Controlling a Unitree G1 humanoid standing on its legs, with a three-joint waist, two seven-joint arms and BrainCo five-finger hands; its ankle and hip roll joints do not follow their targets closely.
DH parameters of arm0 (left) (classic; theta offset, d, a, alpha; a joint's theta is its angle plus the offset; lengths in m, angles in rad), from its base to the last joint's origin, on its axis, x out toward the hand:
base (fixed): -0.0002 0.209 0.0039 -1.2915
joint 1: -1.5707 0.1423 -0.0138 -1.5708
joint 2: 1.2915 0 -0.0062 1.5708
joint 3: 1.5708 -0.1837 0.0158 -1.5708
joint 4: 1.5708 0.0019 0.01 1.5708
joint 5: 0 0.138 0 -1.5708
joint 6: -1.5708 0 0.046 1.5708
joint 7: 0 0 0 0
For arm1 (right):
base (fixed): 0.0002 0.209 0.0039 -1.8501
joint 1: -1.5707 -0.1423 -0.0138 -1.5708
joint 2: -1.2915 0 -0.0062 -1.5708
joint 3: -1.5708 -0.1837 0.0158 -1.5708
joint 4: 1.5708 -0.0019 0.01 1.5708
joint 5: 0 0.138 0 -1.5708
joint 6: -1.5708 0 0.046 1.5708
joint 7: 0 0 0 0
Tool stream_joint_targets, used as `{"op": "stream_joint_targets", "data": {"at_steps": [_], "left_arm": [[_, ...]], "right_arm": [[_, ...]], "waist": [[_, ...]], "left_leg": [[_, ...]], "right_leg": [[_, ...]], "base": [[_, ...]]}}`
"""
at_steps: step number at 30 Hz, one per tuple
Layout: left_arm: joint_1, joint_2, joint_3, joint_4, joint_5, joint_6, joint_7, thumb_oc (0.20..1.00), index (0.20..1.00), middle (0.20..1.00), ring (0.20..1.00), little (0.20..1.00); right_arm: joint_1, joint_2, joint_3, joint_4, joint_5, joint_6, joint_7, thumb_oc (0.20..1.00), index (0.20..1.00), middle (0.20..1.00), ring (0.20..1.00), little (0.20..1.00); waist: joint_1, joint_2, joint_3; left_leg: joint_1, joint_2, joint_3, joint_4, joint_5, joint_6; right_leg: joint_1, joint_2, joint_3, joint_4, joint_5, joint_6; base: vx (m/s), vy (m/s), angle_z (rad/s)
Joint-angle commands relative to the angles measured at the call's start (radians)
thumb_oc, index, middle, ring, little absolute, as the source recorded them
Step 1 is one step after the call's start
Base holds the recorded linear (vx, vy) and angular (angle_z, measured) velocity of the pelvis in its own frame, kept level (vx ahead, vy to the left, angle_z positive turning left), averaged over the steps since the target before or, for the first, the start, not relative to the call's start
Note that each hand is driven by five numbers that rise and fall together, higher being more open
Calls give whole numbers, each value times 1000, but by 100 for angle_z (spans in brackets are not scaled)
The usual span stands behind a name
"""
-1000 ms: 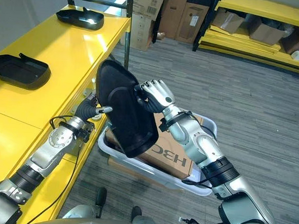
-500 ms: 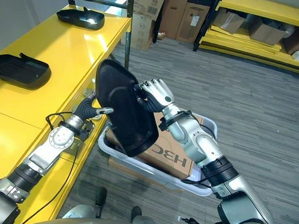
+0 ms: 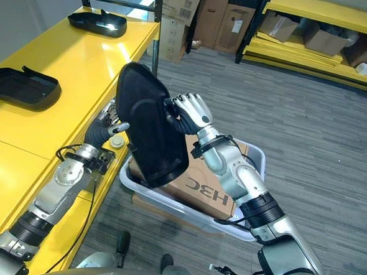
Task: Move parts from the plastic box to the shelf.
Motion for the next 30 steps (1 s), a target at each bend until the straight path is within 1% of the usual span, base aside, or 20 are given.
{"op": "stream_joint_targets", "data": {"at_steps": [1,9,13,16,21,22,24,25,26,27,28,29,30], "left_arm": [[-29,0,-30,-1,-25,-48,-36,1000,1000,1000,1000,1000],[-46,7,-58,-35,-19,-39,-60,1000,1000,1000,1000,1000],[-54,22,-92,-69,-20,-31,-93,1000,1000,1000,1000,1000],[-56,31,-100,-80,-15,-27,-97,1000,1000,1000,1000,1000],[-72,56,-136,-95,45,-16,-124,1000,1000,1000,1000,1000],[-92,73,-158,-94,96,-8,-142,1000,1000,1000,1000,1000],[-103,86,-170,-109,111,-8,-161,1000,1000,1000,1000,1000],[-102,86,-170,-109,110,-7,-161,1000,1000,1000,1000,1000],[-104,86,-171,-109,109,-7,-161,1000,1000,1000,1000,1000],[-113,94,-186,-104,139,0,-174,1000,1000,1000,1000,1000],[-118,101,-190,-108,157,1,-181,1000,1000,1000,1000,1000],[-118,101,-190,-108,157,1,-181,1000,1000,1000,1000,1000],[-120,105,-193,-107,168,2,-186,1000,1000,1000,1000,1000]], "right_arm": [[-47,38,-64,4,4,6,-81,200,200,200,200,200],[-71,68,-55,27,3,12,-83,200,200,200,200,200],[-101,89,-37,33,10,8,-80,200,200,200,200,200],[-112,93,-30,37,15,8,-79,200,200,200,200,200],[-133,118,-25,29,42,-2,-82,200,200,200,200,200],[-137,135,-21,20,77,-11,-74,200,200,200,200,200],[-131,159,-20,5,169,-37,-51,200,200,200,200,200],[-131,159,-21,4,170,-37,-50,200,200,200,200,200],[-123,169,-18,0,220,-49,-34,200,200,200,200,200],[-101,198,-18,-3,375,-73,10,200,200,200,200,200],[-92,200,-19,-6,416,-81,22,200,200,200,200,200],[-92,200,-20,-7,417,-81,23,200,200,200,200,200],[-83,205,-21,-17,462,-88,35,200,200,200,200,200]], "waist": [[25,-27,-119],[29,-23,-121],[31,-19,-122],[32,-19,-122],[33,-15,-122],[32,-12,-122],[31,-11,-122],[31,-11,-121],[31,-11,-121],[31,-11,-120],[31,-12,-120],[31,-12,-120],[31,-11,-120]], "left_leg": [[7,53,-24,13,-132,-22],[8,51,-29,15,-134,-20],[8,52,-31,16,-134,-21],[8,51,-31,16,-134,-20],[3,49,-33,19,-131,-18],[5,49,-33,17,-134,-18],[5,48,-32,18,-134,-17],[7,48,-32,18,-134,-17],[7,49,-31,17,-134,-17],[8,48,-31,17,-132,-16],[8,48,-31,18,-132,-16],[8,48,-31,18,-132,-16],[8,48,-30,17,-131,-16]], "right_leg": [[-51,-70,-23,35,-54,49],[-48,-70,-24,40,-58,47],[-46,-70,-26,39,-58,47],[-46,-69,-25,39,-57,46],[-52,-70,-26,40,-53,47],[-49,-70,-26,40,-56,47],[-50,-72,-26,39,-55,47],[-48,-72,-26,39,-56,47],[-47,-72,-26,38,-55,48],[-46,-72,-28,38,-55,48],[-46,-72,-28,38,-55,48],[-46,-73,-29,38,-56,48],[-45,-73,-29,38,-55,48]], "base": [[0,0,0],[0,0,0],[0,0,0],[0,0,0],[0,0,0],[0,0,0],[0,0,0],[0,0,0],[0,0,0],[0,0,0],[0,0,0],[-5,5,4],[-6,4,4]]}}
